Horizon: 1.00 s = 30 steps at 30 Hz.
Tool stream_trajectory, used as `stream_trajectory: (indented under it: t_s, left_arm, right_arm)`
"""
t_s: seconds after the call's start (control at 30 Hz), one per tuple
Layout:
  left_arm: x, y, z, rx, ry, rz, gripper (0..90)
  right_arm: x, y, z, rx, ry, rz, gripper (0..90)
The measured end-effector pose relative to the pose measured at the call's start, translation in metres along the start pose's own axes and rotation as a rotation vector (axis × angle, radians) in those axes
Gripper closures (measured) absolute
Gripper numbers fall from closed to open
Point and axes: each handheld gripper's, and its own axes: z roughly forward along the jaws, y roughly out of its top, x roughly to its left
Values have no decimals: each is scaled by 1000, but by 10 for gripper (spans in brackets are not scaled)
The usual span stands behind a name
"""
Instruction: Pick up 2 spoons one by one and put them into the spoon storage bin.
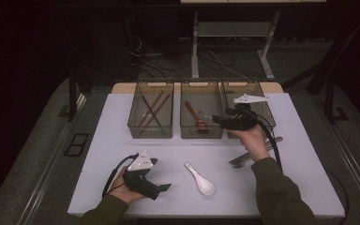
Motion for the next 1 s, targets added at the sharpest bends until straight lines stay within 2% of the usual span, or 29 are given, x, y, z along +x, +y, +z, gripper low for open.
stream_trajectory:
  t_s: [0.23, 0.37, 0.47, 0.53, 0.6, 0.73, 0.87, 1.0]
  left_arm:
    - [0, 0, 0, 0, -3, 1, 0]
    - [0, 0, 0, -3, -5, 4, 0]
    - [0, 0, 1, 1, -3, 0, 0]
    - [0, 0, 1, 5, 0, 1, 0]
    - [0, 1, 1, 3, 1, -3, 0]
    - [2, 0, 1, 1, 6, -3, 0]
    - [2, 0, -1, -5, 5, -8, 0]
    - [2, 0, -1, -8, 1, -10, 0]
  right_arm:
    - [1, -7, -12, -11, -36, -21, 196]
    - [2, -13, -18, 5, -25, -25, 178]
    - [5, -19, -27, -11, -22, -47, 164]
    - [6, -24, -33, -17, 8, -55, 145]
    - [7, -30, -40, 5, 23, -73, 144]
    - [12, -41, -50, 8, 57, -106, 144]
    - [17, -53, -62, -12, 81, -139, 144]
    - [17, -67, -73, -29, 94, -135, 144]
